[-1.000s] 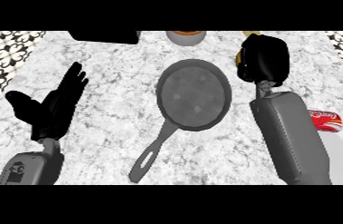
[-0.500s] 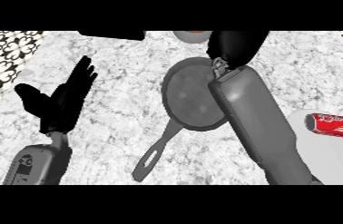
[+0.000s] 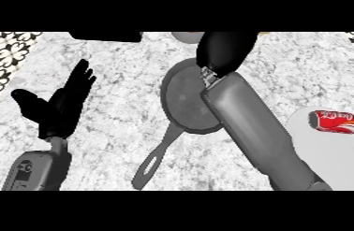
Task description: Pick the lemon from the plate and place it in the pan
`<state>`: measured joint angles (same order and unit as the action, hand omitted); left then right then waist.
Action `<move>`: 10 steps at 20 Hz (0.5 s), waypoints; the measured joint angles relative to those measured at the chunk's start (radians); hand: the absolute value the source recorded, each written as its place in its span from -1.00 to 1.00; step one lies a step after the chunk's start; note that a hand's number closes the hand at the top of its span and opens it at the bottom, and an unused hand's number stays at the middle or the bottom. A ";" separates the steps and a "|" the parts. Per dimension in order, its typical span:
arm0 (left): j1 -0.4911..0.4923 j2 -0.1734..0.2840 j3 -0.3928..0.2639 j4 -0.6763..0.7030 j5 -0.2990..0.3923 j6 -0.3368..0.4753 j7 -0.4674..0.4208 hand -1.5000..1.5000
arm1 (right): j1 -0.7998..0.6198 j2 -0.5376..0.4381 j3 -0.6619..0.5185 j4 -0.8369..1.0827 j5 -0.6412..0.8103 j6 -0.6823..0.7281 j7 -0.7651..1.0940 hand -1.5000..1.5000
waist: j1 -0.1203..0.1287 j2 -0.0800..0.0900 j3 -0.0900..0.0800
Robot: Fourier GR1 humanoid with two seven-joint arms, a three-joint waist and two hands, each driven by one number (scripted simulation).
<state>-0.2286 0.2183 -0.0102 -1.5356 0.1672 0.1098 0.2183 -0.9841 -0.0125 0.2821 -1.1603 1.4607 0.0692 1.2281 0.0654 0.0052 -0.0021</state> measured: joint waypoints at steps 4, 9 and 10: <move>0.017 0.010 0.014 -0.013 0.003 -0.003 0.001 0.00 | 0.046 0.001 0.029 0.043 -0.046 -0.064 -0.013 1.00 | -0.011 0.001 0.001; 0.016 -0.003 0.018 -0.006 -0.006 0.010 -0.009 0.00 | 0.097 0.001 0.046 0.121 -0.084 -0.155 -0.041 1.00 | -0.019 0.004 0.002; 0.021 0.000 0.020 -0.011 -0.005 0.007 -0.010 0.00 | 0.098 0.001 0.044 0.140 -0.090 -0.168 -0.042 1.00 | -0.018 0.004 0.002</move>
<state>-0.2078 0.2183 0.0093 -1.5463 0.1621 0.1167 0.2087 -0.8856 -0.0113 0.3258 -1.0207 1.3710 -0.0988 1.1856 0.0470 0.0090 0.0000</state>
